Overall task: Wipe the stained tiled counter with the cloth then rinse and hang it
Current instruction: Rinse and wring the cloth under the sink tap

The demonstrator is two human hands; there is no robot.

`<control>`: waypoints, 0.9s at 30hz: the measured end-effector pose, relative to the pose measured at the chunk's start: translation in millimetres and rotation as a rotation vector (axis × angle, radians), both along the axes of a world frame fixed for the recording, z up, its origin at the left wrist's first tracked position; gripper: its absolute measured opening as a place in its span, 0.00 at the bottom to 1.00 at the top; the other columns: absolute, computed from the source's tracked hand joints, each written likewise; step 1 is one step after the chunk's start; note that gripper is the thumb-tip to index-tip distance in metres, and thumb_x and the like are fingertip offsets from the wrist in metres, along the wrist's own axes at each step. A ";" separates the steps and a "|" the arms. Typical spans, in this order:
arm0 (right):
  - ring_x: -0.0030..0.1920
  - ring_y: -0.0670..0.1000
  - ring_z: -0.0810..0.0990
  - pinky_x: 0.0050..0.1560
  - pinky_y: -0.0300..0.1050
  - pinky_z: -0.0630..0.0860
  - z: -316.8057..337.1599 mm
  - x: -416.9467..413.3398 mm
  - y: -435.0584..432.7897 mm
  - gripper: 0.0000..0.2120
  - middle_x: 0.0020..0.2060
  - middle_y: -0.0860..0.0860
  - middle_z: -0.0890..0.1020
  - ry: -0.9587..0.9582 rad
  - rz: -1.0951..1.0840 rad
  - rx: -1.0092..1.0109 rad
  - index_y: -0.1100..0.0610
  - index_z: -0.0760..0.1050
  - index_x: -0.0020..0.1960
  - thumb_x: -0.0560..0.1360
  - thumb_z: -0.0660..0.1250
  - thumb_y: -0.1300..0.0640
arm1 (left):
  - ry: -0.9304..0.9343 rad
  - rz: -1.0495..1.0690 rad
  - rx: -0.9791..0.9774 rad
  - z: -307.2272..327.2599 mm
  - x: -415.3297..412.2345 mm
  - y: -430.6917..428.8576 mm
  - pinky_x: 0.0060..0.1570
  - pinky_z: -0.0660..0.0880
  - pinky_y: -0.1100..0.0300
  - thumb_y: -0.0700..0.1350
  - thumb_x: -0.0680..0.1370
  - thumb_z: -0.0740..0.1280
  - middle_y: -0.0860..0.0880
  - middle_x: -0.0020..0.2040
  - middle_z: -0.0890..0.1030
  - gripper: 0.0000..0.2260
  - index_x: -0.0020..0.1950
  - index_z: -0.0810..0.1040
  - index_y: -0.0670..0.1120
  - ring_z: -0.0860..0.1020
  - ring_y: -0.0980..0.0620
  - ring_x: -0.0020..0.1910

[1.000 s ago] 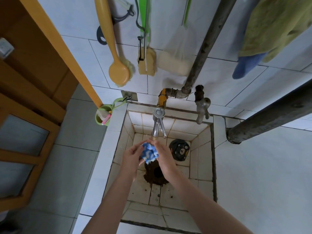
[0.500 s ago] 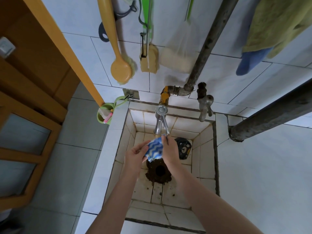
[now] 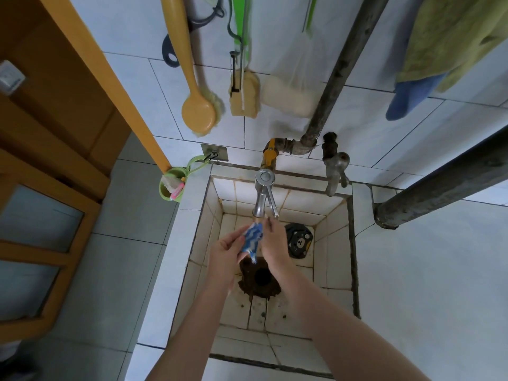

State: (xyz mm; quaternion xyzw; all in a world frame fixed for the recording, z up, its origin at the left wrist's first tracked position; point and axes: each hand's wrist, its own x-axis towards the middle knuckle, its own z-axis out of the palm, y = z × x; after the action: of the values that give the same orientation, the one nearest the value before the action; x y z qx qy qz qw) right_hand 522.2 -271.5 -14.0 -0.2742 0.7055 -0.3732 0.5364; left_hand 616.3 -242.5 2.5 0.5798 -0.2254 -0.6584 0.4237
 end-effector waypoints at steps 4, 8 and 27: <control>0.46 0.47 0.77 0.44 0.34 0.74 13.0 5.8 19.4 0.12 0.45 0.52 0.77 -0.287 0.111 -0.082 0.60 0.73 0.56 0.81 0.54 0.57 | -0.020 0.010 -0.012 0.1 -3.4 -3.5 0.47 0.78 0.62 0.37 0.78 0.59 0.44 0.54 0.80 0.13 0.61 0.75 0.42 0.80 0.49 0.53; 0.56 0.45 0.76 0.52 0.33 0.74 5.3 13.9 18.7 0.14 0.56 0.51 0.75 -0.338 0.083 -0.127 0.58 0.70 0.66 0.81 0.54 0.59 | 0.042 0.004 -0.030 2.3 -10.0 0.1 0.46 0.78 0.66 0.36 0.79 0.56 0.48 0.52 0.81 0.14 0.62 0.74 0.42 0.80 0.54 0.52; 0.39 0.46 0.74 0.34 0.28 0.73 3.1 11.4 8.0 0.11 0.41 0.54 0.74 -0.254 0.028 -0.047 0.66 0.69 0.56 0.82 0.53 0.59 | 0.049 0.060 -0.005 10.3 -3.5 -7.7 0.43 0.78 0.68 0.34 0.79 0.54 0.46 0.53 0.79 0.14 0.55 0.77 0.44 0.79 0.53 0.52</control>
State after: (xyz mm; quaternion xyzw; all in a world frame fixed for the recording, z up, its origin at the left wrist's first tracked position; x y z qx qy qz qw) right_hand 533.6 -263.5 -10.9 -0.2470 0.6190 -0.4140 0.6200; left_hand 612.8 -250.2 12.8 0.5690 -0.1991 -0.6589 0.4499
